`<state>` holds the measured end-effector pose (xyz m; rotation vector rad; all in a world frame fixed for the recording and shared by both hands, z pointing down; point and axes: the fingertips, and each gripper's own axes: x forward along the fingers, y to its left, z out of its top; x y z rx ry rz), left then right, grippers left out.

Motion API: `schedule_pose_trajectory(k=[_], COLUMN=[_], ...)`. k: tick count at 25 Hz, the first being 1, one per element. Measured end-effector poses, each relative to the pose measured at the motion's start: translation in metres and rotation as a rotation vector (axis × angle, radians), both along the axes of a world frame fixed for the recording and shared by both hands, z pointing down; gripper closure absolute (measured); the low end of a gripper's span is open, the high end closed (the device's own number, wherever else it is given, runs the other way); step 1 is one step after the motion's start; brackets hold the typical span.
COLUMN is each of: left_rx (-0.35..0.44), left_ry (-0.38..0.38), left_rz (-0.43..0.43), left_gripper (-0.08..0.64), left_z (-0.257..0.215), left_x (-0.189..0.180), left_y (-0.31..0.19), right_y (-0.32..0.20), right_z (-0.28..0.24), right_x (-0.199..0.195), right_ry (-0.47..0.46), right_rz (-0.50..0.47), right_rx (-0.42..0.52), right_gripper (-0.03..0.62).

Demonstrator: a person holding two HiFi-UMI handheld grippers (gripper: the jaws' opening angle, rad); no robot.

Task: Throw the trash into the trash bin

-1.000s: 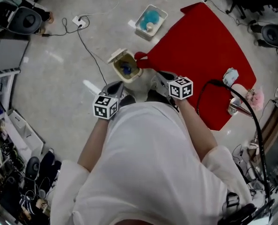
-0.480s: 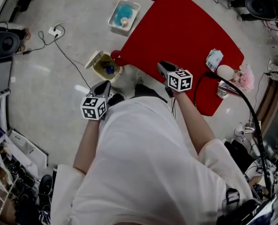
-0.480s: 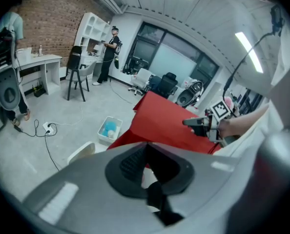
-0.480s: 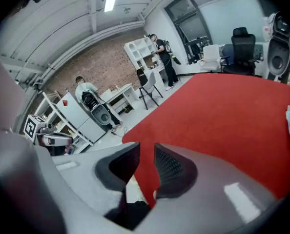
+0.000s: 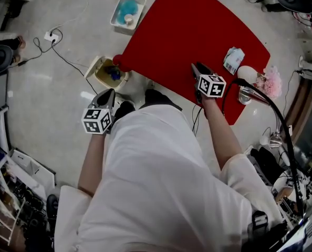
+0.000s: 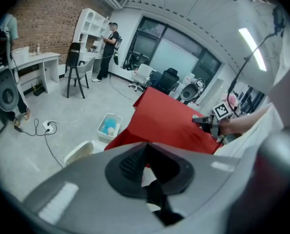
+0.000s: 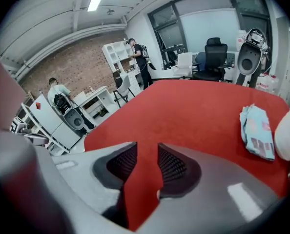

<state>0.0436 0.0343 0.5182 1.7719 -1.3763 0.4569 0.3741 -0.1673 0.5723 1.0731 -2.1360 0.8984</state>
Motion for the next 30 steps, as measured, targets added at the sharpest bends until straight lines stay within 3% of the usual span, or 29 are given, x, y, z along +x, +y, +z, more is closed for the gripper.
schedule_pose_trajectory(k=[11,20,25,30], left_rx=[0.004,0.020,0.008,-0.013], left_ry=[-0.011,-0.023,-0.022,-0.024], left_rz=[0.002,0.037,0.051,0.054], left_gripper=[0.555,0.555,0.555,0.555], left_z=[0.003,-0.001,0.003,0.007], left_x=[0.015,0.034,0.043,0.049], left_y=[-0.026,-0.056,-0.062,-0.063], right_y=[-0.035,-0.061,-0.068,-0.070], right_z=[0.019,0.033,0.041,0.061], right_x=[0.082,0.156,0.188,0.209], right_ry=[0.134,0.327,0.418,0.475], right_rz=[0.151,0.269,0.312,0.313], right_rx=[0.017,0.020,0.011,-0.060], right_gripper=[0.425,0.394,0.340,0.287])
